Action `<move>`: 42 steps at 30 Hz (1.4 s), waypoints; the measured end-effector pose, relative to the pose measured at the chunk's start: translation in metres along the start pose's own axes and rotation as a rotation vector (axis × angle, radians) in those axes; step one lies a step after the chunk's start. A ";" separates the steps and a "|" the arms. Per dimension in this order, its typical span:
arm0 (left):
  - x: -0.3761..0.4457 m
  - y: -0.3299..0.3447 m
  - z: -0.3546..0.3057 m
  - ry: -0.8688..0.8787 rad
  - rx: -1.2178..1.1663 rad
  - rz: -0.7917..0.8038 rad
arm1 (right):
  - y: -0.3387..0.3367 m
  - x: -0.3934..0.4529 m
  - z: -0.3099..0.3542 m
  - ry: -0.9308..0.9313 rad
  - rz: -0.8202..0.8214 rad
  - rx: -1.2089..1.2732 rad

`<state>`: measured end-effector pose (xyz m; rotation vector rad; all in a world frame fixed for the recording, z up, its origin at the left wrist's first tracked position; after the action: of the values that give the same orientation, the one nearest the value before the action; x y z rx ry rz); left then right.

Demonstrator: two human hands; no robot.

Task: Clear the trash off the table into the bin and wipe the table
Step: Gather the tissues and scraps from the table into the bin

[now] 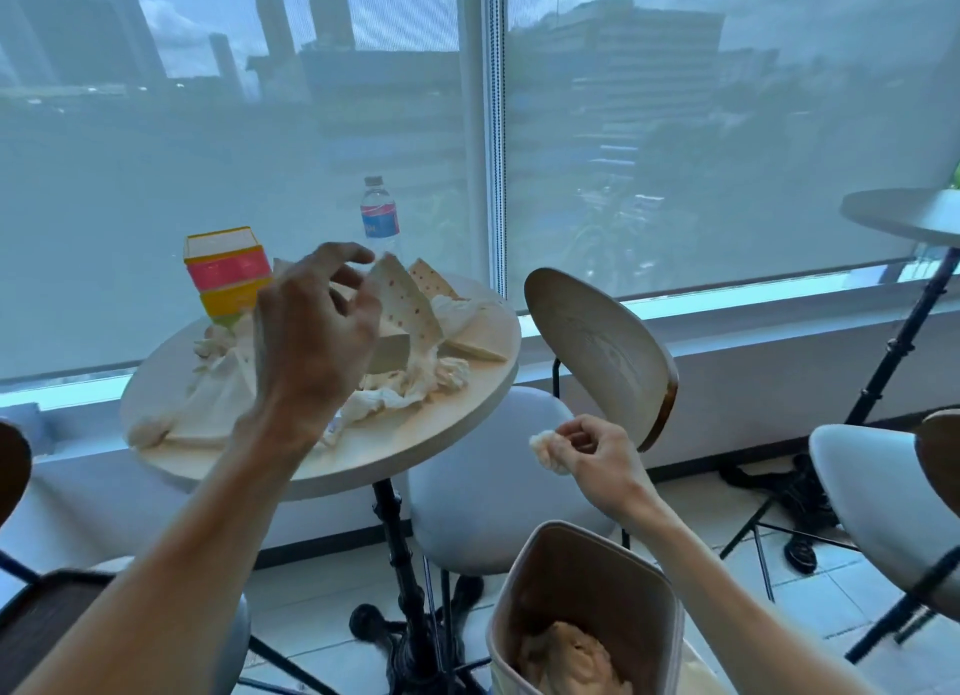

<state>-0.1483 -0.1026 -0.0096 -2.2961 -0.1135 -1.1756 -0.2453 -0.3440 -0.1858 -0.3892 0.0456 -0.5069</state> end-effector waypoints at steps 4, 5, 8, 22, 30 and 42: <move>-0.035 0.023 -0.018 -0.141 -0.109 0.109 | 0.000 -0.010 -0.033 0.039 0.082 -0.072; -0.044 0.029 -0.022 -0.169 -0.127 0.127 | 0.000 -0.015 -0.040 0.050 0.099 -0.083; -0.069 0.042 -0.035 -0.216 -0.164 0.165 | 0.000 -0.028 -0.064 0.099 0.154 -0.135; -0.215 0.118 -0.025 -0.451 -0.053 0.464 | -0.031 -0.029 -0.069 0.146 0.247 -0.153; -0.233 0.114 -0.005 -0.520 -0.051 0.625 | -0.022 -0.005 0.004 -0.070 0.191 -0.100; -0.096 0.022 -0.010 -0.301 -0.055 0.362 | 0.044 0.039 0.107 -0.428 0.182 -0.439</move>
<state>-0.2075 -0.1102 -0.0882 -2.3980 0.2176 -0.6570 -0.1762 -0.2902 -0.1010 -0.9079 -0.2234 -0.2218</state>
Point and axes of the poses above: each hand's wrist, its own x-axis towards the middle knuckle, its own y-axis out of the palm, z = x × y, the point moved 2 cm from there along x, towards the middle knuckle, and after that the axes turned 5 degrees about z, right-handed, at the moved point
